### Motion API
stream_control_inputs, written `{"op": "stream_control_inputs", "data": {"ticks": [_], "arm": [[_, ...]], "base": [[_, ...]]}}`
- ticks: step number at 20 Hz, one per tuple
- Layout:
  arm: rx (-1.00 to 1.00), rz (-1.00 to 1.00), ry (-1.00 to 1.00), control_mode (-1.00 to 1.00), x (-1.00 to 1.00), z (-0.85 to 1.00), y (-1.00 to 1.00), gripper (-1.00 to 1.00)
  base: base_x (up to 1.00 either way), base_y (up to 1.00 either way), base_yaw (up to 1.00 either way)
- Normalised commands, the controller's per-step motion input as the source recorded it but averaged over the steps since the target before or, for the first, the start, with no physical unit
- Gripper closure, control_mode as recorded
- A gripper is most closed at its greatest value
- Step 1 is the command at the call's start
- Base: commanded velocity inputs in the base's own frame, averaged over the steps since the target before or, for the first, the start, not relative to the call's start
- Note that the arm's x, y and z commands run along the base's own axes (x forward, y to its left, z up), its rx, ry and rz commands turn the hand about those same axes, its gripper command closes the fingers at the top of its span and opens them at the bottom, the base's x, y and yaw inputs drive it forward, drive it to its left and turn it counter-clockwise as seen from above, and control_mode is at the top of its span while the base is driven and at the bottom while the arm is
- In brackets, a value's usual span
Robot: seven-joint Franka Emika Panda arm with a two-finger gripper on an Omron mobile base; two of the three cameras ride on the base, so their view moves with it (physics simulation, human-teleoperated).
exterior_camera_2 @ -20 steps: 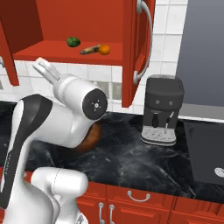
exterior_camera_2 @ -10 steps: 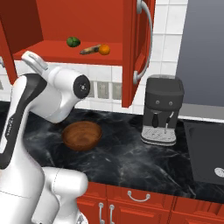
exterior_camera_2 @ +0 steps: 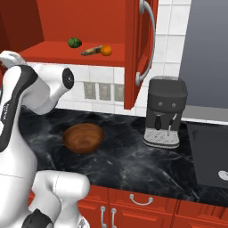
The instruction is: Open the cabinet. Pick the banana and tangerine from the cabinet and place them into the bowl. Then close the cabinet.
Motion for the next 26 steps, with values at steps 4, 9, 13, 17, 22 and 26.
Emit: {"op": "stream_control_inputs", "data": {"ticks": [4,9,13,17,22,26], "arm": [[0.0,0.29,0.04,-1.0,0.0,0.0,0.82,-1.0],[0.0,0.14,0.0,-1.0,0.0,0.0,0.63,-1.0],[0.0,0.0,0.0,-1.0,0.0,-0.04,0.04,-1.0],[-0.01,0.0,-0.13,-1.0,0.0,-0.05,-0.32,-1.0],[-0.06,-0.01,-0.29,-1.0,-0.02,0.0,-0.88,-1.0],[-0.1,-0.05,-0.23,-1.0,-0.05,0.01,-0.82,-1.0]], "base": [[0.0,0.0,0.0],[0.0,0.0,0.0],[0.0,0.0,0.0],[0.0,0.0,0.0],[0.0,0.0,0.0],[0.0,0.0,0.0]]}}
